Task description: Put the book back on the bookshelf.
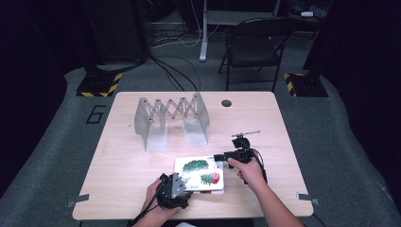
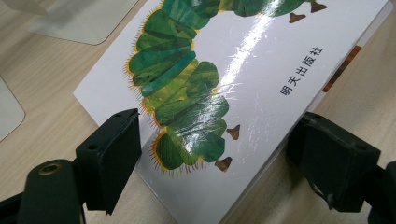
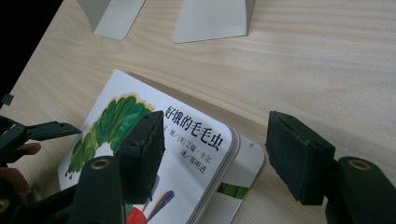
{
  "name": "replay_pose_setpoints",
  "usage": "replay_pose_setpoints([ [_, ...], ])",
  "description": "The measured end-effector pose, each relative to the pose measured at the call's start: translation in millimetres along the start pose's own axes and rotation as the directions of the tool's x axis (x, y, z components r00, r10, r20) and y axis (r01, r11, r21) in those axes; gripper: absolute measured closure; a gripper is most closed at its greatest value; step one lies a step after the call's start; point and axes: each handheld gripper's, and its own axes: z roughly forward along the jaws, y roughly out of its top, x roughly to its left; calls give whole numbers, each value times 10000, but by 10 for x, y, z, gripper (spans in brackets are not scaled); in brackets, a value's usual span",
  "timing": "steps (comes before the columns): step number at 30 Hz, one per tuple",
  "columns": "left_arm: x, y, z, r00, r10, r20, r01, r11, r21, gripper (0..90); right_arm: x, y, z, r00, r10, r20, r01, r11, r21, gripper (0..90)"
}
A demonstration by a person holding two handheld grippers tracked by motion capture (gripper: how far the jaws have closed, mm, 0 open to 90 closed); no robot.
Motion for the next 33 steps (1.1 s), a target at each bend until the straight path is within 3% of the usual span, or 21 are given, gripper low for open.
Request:
replay_pose_setpoints([
  [5,2,2,0,9999,-27,104,27,10000,25,178,-5,10,54,10000,-87,-46,87,9999,113,371],
  [6,2,2,0,9999,-33,104,33,10000,30,178,9,9,56,9999,111,-49,-109,9996,257,371],
  [7,2,2,0,9999,-36,102,36,10000,23,178,-7,8,71,9999,-116,-45,117,9996,238,372],
  [8,2,2,0,9999,-36,100,35,10000,24,178,5,8,80,10000,27,-75,-24,9995,323,372],
  [13,1,1,1,10000,-19,94,19,10000,7,178,6,-3,128,9998,-125,-169,133,9988,463,372],
  [33,-5,8,5,9999,162,28,-162,9999,-33,174,-9,-47,239,9977,217,-645,-149,9944,1042,370],
])
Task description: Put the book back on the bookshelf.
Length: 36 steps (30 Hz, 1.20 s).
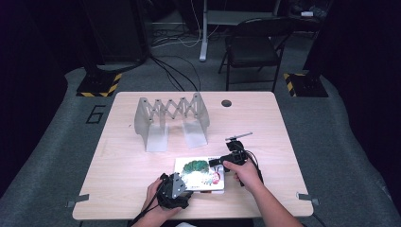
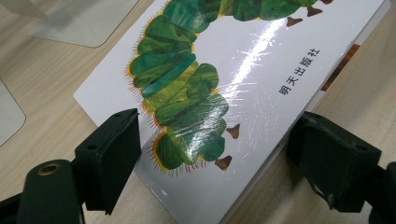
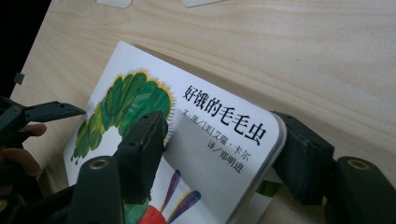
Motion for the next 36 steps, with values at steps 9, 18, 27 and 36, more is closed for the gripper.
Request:
replay_pose_setpoints([
  [9,6,12,-17,9997,23,223,-27,9998,177,175,-29,-13,12,10000,30,22,-30,10000,-9,388],
  [18,70,17,-114,9962,-355,790,325,9987,394,266,-47,-22,5,10000,70,17,-70,9999,-92,406],
  [27,167,44,-228,9926,-839,874,839,9965,38,306,-41,-27,9,10000,13,66,-12,9999,-149,406],
  [36,306,57,-229,9784,-1678,1208,1707,9852,-138,319,-42,-28,9,10000,28,45,-28,9999,-162,406],
])
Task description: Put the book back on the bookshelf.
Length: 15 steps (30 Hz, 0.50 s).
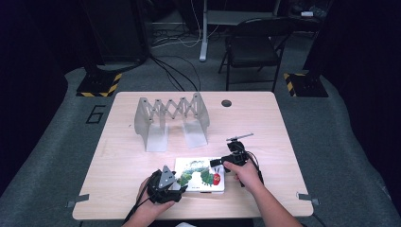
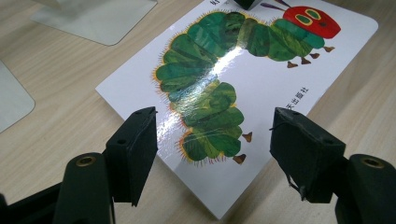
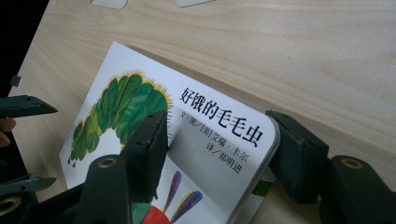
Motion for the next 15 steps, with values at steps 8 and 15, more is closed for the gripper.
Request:
replay_pose_setpoints([
  [8,73,-24,99,9991,-422,90,418,9982,423,337,2,-1,-1,10000,-37,3,37,10000,18,405],
  [15,121,-55,133,9944,-995,368,980,9944,393,289,-5,0,-3,10000,34,-71,-34,10000,24,397],
])
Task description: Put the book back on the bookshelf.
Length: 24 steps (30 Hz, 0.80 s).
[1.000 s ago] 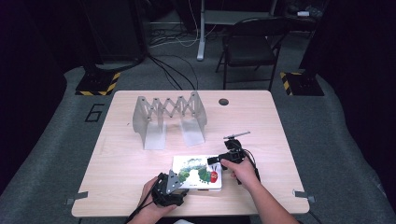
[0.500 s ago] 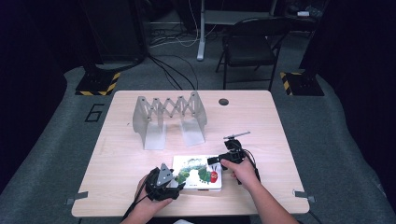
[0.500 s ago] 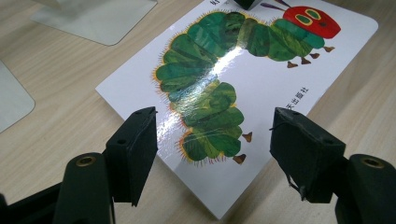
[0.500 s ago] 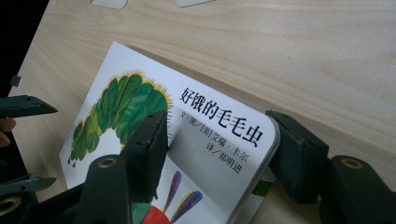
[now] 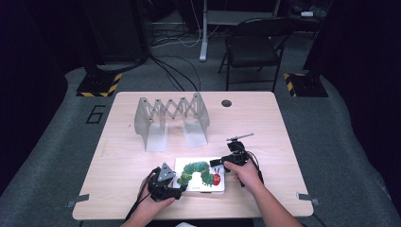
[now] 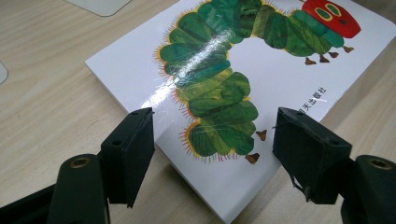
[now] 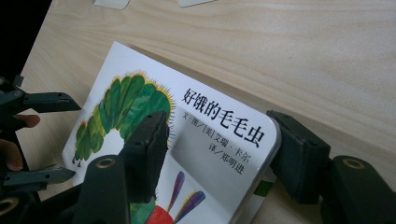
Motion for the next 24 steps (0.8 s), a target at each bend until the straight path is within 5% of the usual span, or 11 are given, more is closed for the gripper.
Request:
replay_pose_setpoints([
  [4,32,-13,13,9993,-373,89,374,9993,-18,264,10,-1,1,10000,-71,39,71,10000,15,386],
  [10,47,-22,15,9998,-181,121,181,9998,-25,242,27,1,-2,9996,-246,156,245,9997,81,383],
  [24,28,-36,33,9975,-699,95,700,9974,-141,193,136,-12,-145,9962,-823,267,827,9965,-126,433],
])
